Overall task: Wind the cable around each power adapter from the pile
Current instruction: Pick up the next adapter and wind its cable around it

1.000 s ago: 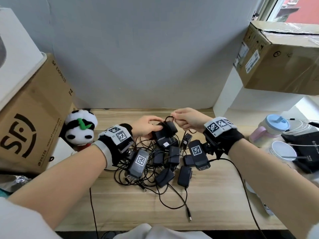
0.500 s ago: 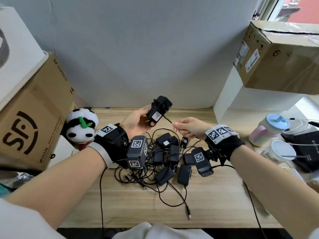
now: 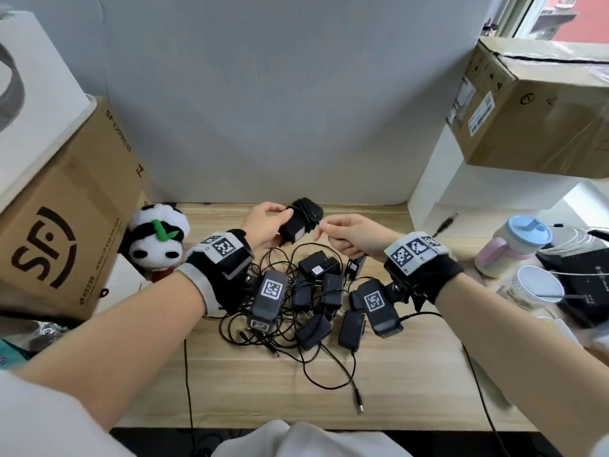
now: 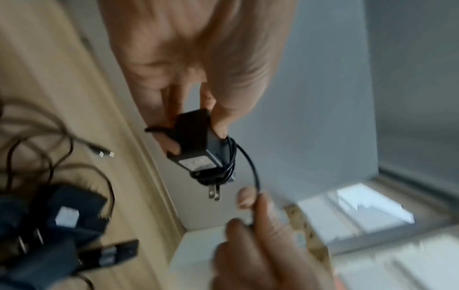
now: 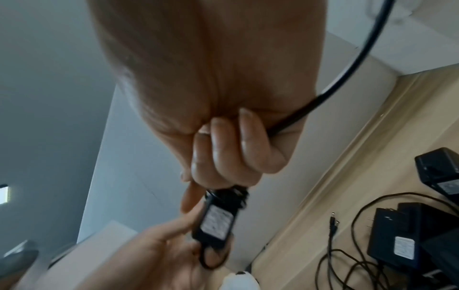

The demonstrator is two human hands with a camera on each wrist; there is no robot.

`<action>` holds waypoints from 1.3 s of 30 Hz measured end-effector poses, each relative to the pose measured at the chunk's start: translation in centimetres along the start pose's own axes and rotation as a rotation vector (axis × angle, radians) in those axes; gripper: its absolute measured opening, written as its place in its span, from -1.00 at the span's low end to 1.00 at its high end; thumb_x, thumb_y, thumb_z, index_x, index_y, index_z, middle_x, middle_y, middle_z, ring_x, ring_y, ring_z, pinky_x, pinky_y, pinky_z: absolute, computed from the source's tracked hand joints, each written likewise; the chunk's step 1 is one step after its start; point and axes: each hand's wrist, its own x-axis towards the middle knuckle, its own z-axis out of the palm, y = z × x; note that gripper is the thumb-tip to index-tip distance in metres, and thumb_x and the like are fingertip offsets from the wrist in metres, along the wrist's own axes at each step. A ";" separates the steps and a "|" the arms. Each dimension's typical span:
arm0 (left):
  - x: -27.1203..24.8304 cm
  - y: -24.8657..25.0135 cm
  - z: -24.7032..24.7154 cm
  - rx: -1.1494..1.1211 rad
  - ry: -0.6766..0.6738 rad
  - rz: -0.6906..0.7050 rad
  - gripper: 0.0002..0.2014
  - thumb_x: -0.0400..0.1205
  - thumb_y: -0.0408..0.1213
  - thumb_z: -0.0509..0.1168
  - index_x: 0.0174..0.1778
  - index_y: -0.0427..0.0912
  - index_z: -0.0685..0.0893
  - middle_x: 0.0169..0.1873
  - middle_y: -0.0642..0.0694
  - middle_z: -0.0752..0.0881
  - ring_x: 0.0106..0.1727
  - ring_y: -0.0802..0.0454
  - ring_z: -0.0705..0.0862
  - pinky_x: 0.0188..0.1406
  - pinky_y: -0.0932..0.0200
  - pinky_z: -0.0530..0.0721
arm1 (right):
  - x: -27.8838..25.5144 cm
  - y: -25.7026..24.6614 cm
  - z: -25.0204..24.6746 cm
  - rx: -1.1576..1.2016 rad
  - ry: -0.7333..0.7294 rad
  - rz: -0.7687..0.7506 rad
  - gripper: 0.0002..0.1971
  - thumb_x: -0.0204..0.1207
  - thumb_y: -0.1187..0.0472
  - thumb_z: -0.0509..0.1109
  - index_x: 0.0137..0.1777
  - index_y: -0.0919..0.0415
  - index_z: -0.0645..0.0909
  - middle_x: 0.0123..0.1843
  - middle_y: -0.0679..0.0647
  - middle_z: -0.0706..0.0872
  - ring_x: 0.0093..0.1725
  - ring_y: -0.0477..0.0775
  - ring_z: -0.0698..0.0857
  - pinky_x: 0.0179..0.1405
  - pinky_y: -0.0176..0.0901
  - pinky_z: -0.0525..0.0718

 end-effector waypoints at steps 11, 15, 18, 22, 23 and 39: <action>-0.9 -0.3 -1.5 -0.232 -0.461 -0.160 -0.74 0.60 -0.19 0.24 0.13 -0.20 0.67 -0.10 -0.15 0.69 -0.20 0.01 0.63 -0.37 0.26 0.54 | -0.4 2.4 -1.5 -0.058 0.130 0.159 -0.70 0.57 -0.03 0.27 -0.26 0.15 0.62 -0.60 -0.13 0.28 -0.58 -0.11 0.20 -0.59 -0.37 0.22; -2.0 0.0 -0.9 0.305 -0.539 -0.093 -0.85 0.61 -0.26 0.31 0.05 -0.09 0.72 -0.18 -0.08 0.72 -0.26 0.07 0.67 -0.32 0.28 0.65 | -0.2 0.9 -2.6 -0.042 0.218 0.118 -0.68 0.61 0.00 0.26 -0.29 0.17 0.55 -0.64 -0.16 0.29 -0.64 -0.15 0.21 -0.68 -0.41 0.20; -1.7 0.0 0.1 0.451 -0.265 0.032 -0.80 0.65 -0.30 0.29 0.18 -0.18 0.64 -0.23 -0.10 0.66 -0.38 0.03 0.64 -0.57 0.29 0.65 | -0.3 0.0 -1.7 0.008 0.199 0.032 -0.67 0.70 0.08 0.14 -0.26 0.19 0.52 -0.63 -0.14 0.27 -0.66 -0.16 0.17 -0.71 -0.39 0.15; -1.2 -0.4 0.7 -0.038 -0.124 -0.090 -0.66 0.68 -0.41 0.23 0.38 -0.31 0.48 0.05 -0.32 0.64 -0.23 -0.10 0.68 -0.54 0.17 0.75 | -0.7 0.4 0.2 -0.038 0.047 0.008 -0.69 0.72 0.12 0.07 -0.18 0.15 0.55 -0.61 -0.13 0.28 -0.65 -0.16 0.17 -0.71 -0.39 0.14; -1.3 -0.4 0.6 -0.157 -0.158 -0.126 -0.66 0.68 -0.43 0.21 0.40 -0.36 0.46 0.05 -0.34 0.65 -0.18 -0.12 0.69 -0.46 0.14 0.77 | -0.7 0.7 0.5 -0.050 0.036 0.010 -0.69 0.72 0.12 0.08 -0.17 0.13 0.58 -0.60 -0.11 0.29 -0.64 -0.16 0.18 -0.70 -0.39 0.14; -1.8 -0.8 0.7 -0.275 -0.412 -0.197 -0.72 0.58 -0.57 0.27 0.22 -0.37 0.56 -0.02 -0.25 0.75 -0.19 0.01 0.81 -0.17 0.21 0.78 | -1.5 2.7 0.3 0.111 0.235 0.085 -0.78 0.55 0.14 0.39 -0.32 0.13 0.52 -0.62 -0.11 0.42 -0.63 -0.14 0.29 -0.59 -0.34 0.18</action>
